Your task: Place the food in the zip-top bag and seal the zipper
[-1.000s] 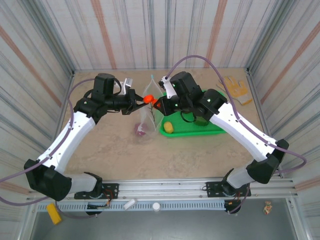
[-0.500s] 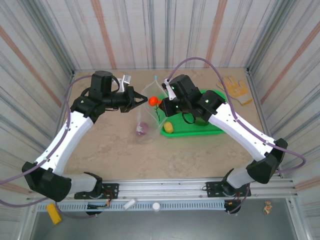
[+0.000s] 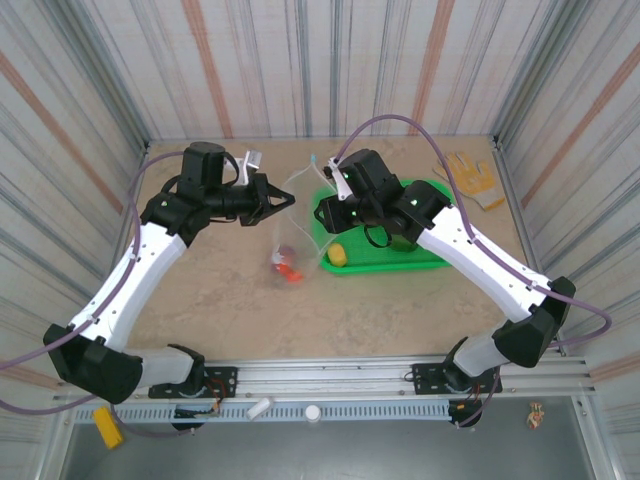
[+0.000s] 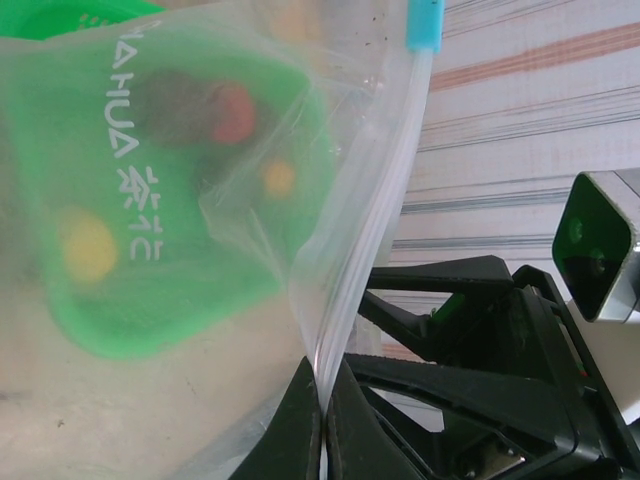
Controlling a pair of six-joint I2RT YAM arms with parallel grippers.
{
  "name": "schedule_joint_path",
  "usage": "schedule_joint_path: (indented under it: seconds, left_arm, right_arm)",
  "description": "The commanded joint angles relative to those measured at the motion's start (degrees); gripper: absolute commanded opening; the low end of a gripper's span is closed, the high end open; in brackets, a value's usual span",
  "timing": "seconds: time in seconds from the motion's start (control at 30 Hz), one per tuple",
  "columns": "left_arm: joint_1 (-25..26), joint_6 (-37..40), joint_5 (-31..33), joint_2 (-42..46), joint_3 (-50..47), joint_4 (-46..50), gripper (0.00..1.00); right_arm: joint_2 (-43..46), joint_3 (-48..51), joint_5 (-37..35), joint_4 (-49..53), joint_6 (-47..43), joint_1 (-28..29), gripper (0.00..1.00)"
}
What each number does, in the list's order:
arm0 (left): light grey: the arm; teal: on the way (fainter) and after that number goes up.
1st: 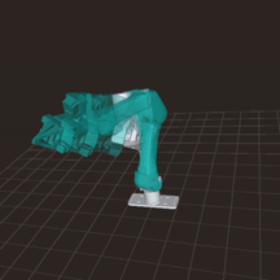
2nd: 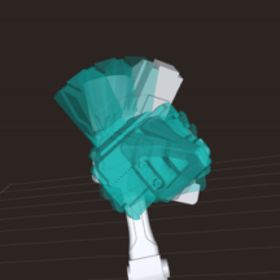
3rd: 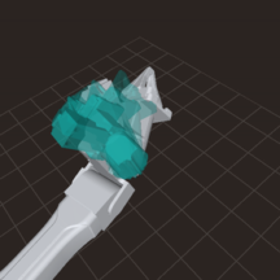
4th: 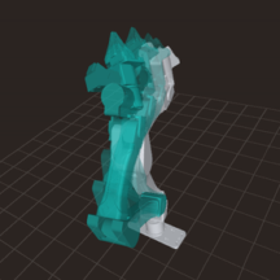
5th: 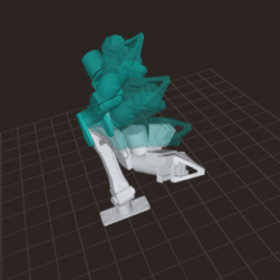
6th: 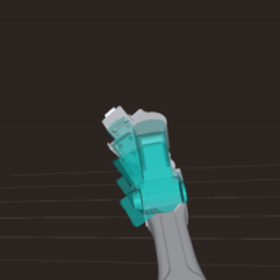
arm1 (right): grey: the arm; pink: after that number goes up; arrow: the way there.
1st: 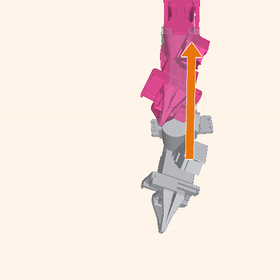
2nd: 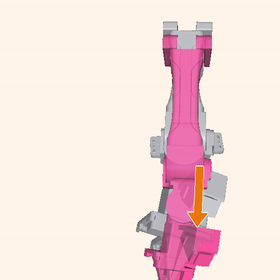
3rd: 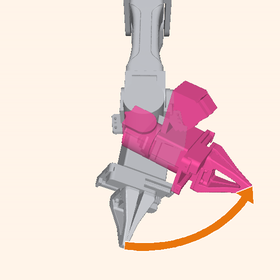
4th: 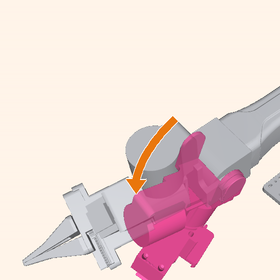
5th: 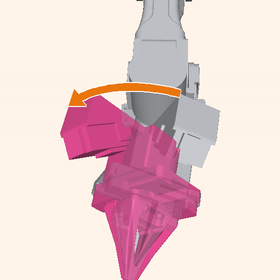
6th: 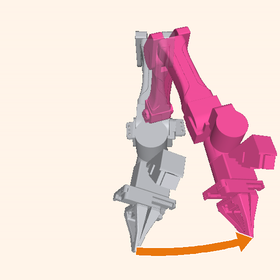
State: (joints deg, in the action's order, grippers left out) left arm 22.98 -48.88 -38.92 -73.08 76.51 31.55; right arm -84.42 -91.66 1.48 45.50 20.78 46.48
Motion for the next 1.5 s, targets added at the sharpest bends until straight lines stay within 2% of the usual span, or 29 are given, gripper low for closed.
schedule_joint_path:
  seconds: [0.0,0.13,0.27,0.4,0.5,0.63,0.8,0.9,0.97,1.17,1.33,1.47]
  left_arm:
    - [-0.4,2.2,0.6,1.3,1.7,1.3,0.00]
    - [-0.7,2.7,1.1,1.6,1.9,1.8,0.00]
    - [-1.2,2.8,1.6,2.2,1.5,1.8,0.00]
    - [-1.7,2.3,1.9,3.1,0.4,1.4,0.00]
    - [-1.7,2.3,1.7,3.4,0.0,1.4,0.00]
    - [-1.8,2.6,0.9,3.4,-0.3,1.6,0.00]
    - [-1.9,2.5,0.8,3.4,-1.0,1.3,0.00]
    - [-1.8,2.6,0.6,3.4,-1.4,1.0,0.00]
    - [-1.9,2.5,0.4,3.4,-1.7,0.8,0.00]
    - [-2.1,3.0,0.3,3.9,-2.2,1.0,0.00]
    - [-3.2,3.8,0.4,4.6,-2.2,1.7,0.00]
    - [-3.8,3.9,0.2,4.6,-2.3,1.9,0.00]
  right_arm:
    - [2.7,-2.6,3.2,0.2,-0.1,-0.2,0.48]
    - [5.7,-3.8,3.8,-0.4,0.6,-1.7,0.48]
    - [8.2,-2.4,3.9,-0.3,2.1,-6.2,0.47]
    - [10.3,5.1,10.2,-2.7,3.4,-14.2,0.48]
    - [9.1,11.0,11.2,-2.2,3.1,-17.2,0.48]
    - [3.3,14.7,13.2,0.1,2.2,-17.4,0.49]
    - [-3.5,17.1,12.3,-2.1,3.6,-16.7,0.53]
    - [-8.6,16.0,11.4,-2.1,4.3,-15.7,0.58]
    - [-11.6,16.0,11.2,-3.5,4.3,-14.7,0.65]
    - [-20.8,14.7,13.3,-6.9,4.3,-12.6,0.72]
    - [-26.1,13.8,13.2,-7.7,4.3,-10.8,0.71]
    - [-27.5,14.1,11.4,-8.5,4.5,-10.8,0.56]
